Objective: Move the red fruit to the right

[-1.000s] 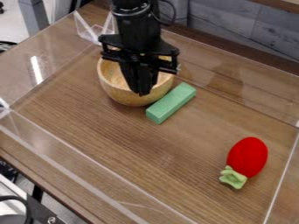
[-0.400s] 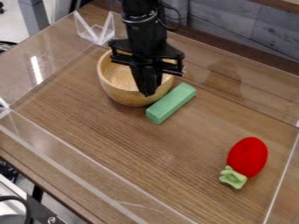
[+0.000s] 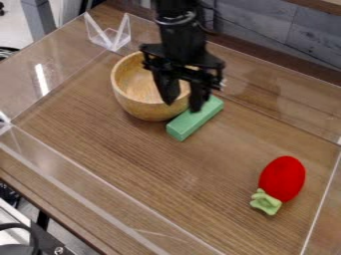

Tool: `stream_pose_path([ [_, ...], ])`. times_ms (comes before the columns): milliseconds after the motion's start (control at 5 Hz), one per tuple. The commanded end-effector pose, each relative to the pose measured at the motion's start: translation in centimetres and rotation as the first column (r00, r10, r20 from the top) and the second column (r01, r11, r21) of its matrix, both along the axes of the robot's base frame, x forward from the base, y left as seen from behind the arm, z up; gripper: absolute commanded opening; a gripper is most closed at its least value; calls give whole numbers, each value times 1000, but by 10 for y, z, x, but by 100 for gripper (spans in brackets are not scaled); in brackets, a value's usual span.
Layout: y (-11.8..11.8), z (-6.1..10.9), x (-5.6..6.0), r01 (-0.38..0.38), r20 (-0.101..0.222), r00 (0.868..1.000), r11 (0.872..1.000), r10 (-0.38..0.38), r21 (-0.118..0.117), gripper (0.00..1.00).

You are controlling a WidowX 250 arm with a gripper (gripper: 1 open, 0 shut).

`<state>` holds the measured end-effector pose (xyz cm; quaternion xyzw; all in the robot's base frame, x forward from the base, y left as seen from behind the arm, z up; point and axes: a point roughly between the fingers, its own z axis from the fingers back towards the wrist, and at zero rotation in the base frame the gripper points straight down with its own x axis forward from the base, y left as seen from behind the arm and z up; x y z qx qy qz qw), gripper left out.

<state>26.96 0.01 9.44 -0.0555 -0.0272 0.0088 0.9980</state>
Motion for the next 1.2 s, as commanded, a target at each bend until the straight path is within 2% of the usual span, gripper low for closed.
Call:
stream_pose_path([
  [0, -19, 9, 5, 0, 35, 999, 1000, 0, -3, 100],
  [400, -75, 4, -11, 166, 43, 985, 986, -166, 0, 100],
  [800, -134, -8, -9, 98, 55, 994, 995, -99, 15, 100],
  [1000, -149, -17, -6, 40, 50, 998, 998, -42, 40, 100],
])
